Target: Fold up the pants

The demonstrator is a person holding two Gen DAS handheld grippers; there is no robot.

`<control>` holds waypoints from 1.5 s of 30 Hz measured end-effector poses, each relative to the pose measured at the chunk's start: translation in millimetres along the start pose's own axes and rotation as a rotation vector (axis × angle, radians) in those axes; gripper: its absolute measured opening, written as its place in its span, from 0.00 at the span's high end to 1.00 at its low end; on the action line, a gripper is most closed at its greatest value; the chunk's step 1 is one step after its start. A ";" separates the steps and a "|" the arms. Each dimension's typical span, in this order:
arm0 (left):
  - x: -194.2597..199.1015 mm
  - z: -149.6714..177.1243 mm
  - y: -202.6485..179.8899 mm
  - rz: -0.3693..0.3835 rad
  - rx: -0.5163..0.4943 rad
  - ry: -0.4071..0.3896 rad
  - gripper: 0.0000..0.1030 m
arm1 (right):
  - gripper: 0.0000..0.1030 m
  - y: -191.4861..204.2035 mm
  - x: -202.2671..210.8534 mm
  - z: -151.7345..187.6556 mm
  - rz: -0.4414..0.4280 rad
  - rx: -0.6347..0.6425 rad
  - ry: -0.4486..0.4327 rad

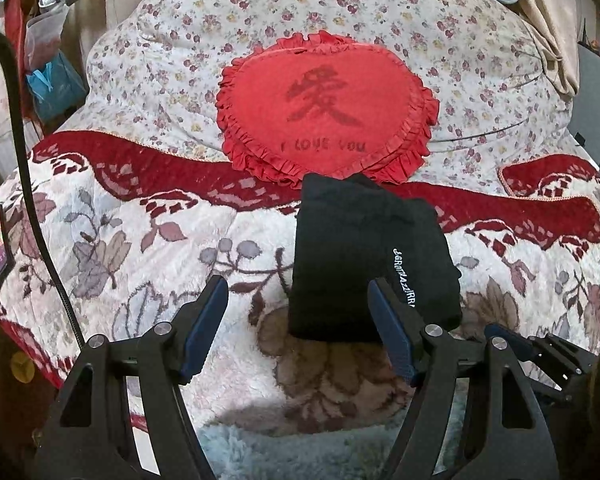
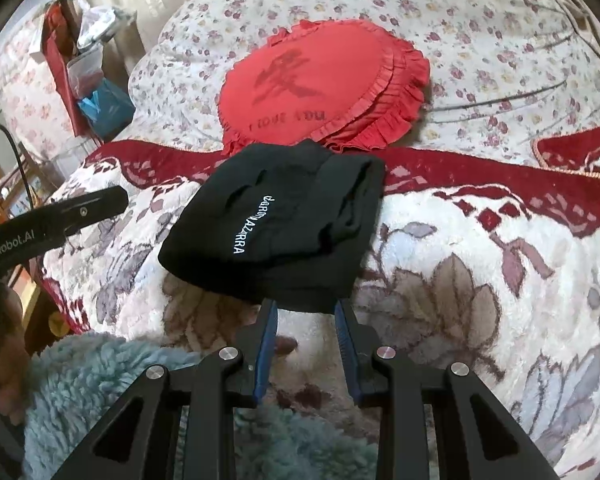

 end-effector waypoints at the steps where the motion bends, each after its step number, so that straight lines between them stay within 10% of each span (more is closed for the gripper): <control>1: -0.4 0.4 -0.1 -0.001 0.002 0.002 0.30 | 0.73 -0.2 0.2 -0.3 -0.001 -0.004 -0.002; 13: -11.9 7.6 7.2 0.036 0.065 0.055 0.30 | 0.73 -5.2 -1.8 0.7 -0.031 -0.069 0.008; 27: -56.4 20.6 37.4 0.345 0.540 0.219 0.30 | 0.45 -83.4 -55.2 -38.0 -0.273 -0.778 -0.067; 39: -131.3 26.8 -5.9 0.717 0.557 0.329 0.30 | 0.44 -59.8 -95.0 -31.2 -0.397 -0.760 0.041; 45: -134.8 28.2 -11.4 0.718 0.548 0.346 0.27 | 0.45 -49.5 -106.6 -23.3 -0.390 -0.716 0.115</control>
Point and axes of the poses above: each gripper's, at about its wrist camera, not at the fingertips, and x roughly against the way its jaws point, y to its left, z to its underside, the point moved 10 cm from there along -x, roughly the way its jaws point, and after that the axes turned 11 degrees about -y, right-handed, at the moved point
